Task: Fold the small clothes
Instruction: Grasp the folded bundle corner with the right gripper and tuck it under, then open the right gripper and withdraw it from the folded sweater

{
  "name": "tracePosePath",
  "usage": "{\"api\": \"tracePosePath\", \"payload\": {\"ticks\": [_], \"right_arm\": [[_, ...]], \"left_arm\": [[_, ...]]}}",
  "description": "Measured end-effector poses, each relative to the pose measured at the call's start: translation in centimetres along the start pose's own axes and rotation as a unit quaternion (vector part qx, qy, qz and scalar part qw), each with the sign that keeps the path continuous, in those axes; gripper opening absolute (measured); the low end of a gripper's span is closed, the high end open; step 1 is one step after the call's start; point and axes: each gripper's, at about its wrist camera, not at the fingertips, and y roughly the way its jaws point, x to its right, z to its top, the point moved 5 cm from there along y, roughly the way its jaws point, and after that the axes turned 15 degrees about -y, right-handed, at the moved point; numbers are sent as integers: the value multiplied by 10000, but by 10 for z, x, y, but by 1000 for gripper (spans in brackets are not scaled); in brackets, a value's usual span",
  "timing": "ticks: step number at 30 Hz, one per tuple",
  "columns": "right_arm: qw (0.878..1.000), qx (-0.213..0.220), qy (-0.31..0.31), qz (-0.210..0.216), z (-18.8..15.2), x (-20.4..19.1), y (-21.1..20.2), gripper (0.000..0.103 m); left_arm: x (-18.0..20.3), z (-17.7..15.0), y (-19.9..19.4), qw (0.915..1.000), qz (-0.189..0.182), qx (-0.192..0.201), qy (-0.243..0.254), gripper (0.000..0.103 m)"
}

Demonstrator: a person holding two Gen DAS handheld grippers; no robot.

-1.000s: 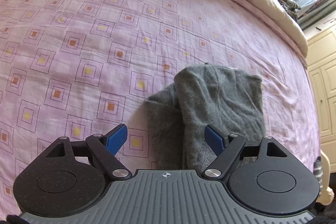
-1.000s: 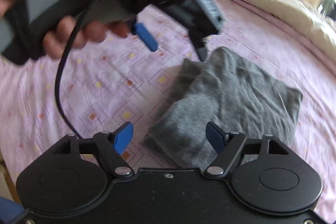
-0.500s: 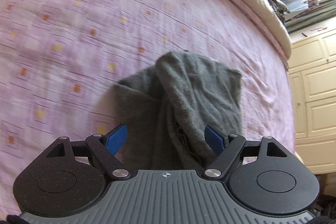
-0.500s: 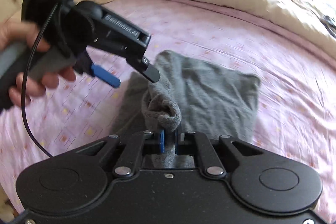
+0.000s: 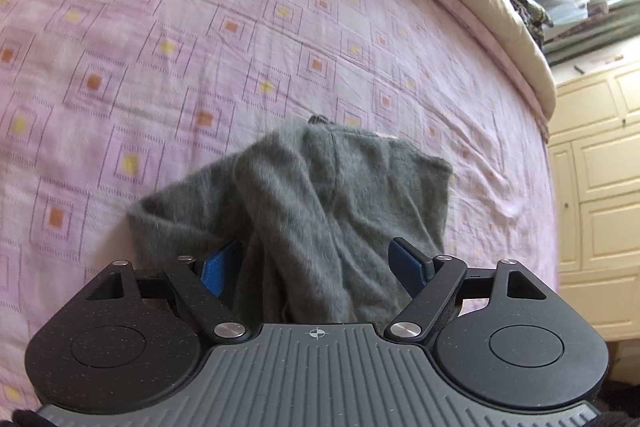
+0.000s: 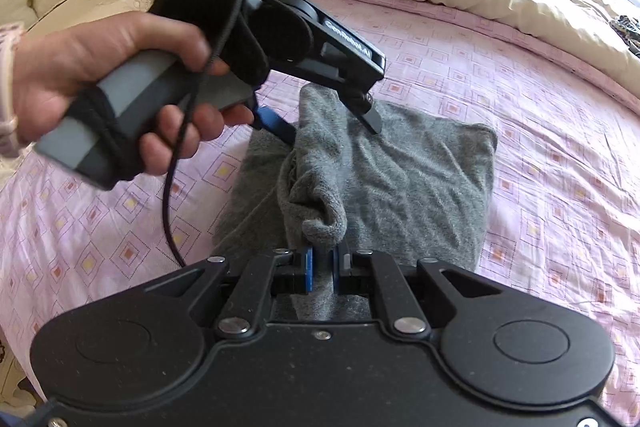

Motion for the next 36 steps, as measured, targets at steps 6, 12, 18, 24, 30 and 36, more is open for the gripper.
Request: {"api": "tracePosePath", "payload": {"ticks": [6,12,18,24,30,36], "right_arm": [[10000,55,-28,7,-1,1,-4,15],[9982,199,-416,381,5,-24,-8,15],[9921,-424,-866,805,1,-64,49,30],[9888,20,-701,1320,-1,-68,28,63],[9935,300,-174,1084,-11,-37,-5,93],[9988,129,242,415,-25,10,-9,100]], "left_arm": [[-1,-5,-4,9976,476,371,347,9],[-10,-13,-42,9958,197,609,651,9],[-45,2,-18,9930,719,526,774,30],[-66,21,-37,9839,1251,1178,485,37],[-46,10,-70,9759,1194,1609,867,49],[2,-37,-78,9712,651,1765,1464,66]]}}
